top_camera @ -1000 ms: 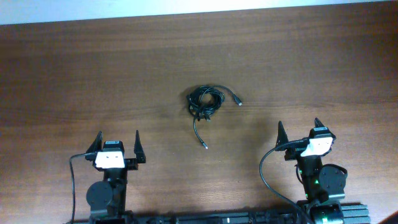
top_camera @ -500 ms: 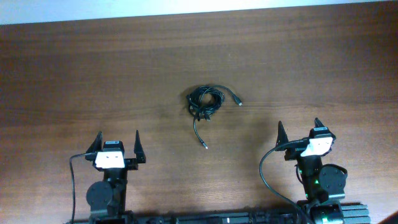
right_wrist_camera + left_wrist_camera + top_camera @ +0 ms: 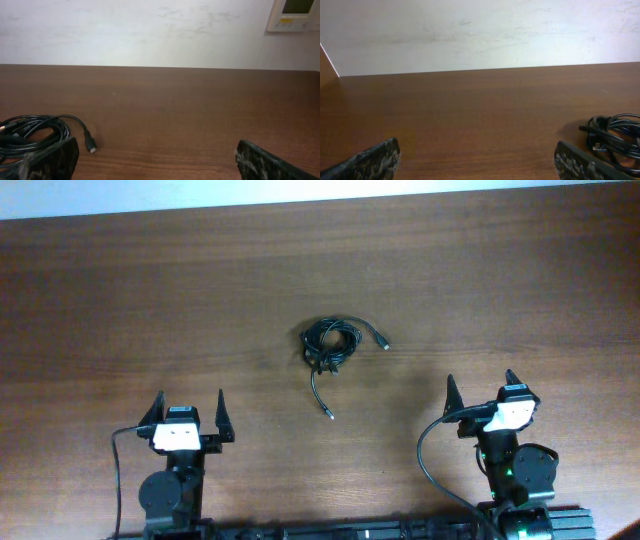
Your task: Untangle cables
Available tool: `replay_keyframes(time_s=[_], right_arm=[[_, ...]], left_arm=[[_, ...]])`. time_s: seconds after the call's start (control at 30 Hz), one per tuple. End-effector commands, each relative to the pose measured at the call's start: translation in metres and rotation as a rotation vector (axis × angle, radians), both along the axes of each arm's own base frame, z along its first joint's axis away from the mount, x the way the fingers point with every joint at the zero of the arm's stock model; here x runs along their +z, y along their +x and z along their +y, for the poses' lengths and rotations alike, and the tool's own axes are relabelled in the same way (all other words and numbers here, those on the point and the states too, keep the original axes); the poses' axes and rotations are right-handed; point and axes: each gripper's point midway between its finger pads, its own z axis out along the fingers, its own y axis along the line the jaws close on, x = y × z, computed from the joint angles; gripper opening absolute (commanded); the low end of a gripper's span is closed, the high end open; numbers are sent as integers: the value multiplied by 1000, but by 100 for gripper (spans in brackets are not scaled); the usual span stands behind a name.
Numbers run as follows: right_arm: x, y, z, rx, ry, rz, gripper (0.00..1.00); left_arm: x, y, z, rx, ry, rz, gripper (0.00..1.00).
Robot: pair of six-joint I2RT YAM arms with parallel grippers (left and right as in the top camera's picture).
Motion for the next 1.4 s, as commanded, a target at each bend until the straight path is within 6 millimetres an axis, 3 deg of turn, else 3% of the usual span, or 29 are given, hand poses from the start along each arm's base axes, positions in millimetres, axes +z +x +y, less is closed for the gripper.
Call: replay_keyframes(time_s=[0.0, 0.13, 0.23, 0.4, 0.7, 0.93, 1.03, 1.23, 1.37], right_arm=[[-3, 0, -2, -14, 6, 3, 99], [-3, 0, -2, -14, 6, 3, 99], [-3, 0, -2, -14, 6, 3, 98], [-3, 0, -2, -14, 6, 3, 99], [-3, 0, -2, -14, 6, 3, 99], [-3, 0, -2, -14, 6, 3, 98], [-3, 0, -2, -15, 6, 3, 98], [-3, 0, -2, -14, 6, 3, 98], [-3, 0, -2, -14, 6, 3, 98]], left_arm=[[-4, 0, -3, -14, 12, 11, 99], [0, 1, -8, -45, 10, -7, 99], [5, -2, -30, -173, 2, -17, 99], [40, -13, -39, -227, 1, -43, 99], [83, -44, -40, -227, -15, 71, 99], [106, -37, -61, -356, -54, 184, 99], [104, -26, -69, -401, -95, 263, 99], [77, -3, -69, -386, -167, 540, 99], [73, 5, -69, -382, -183, 612, 99]])
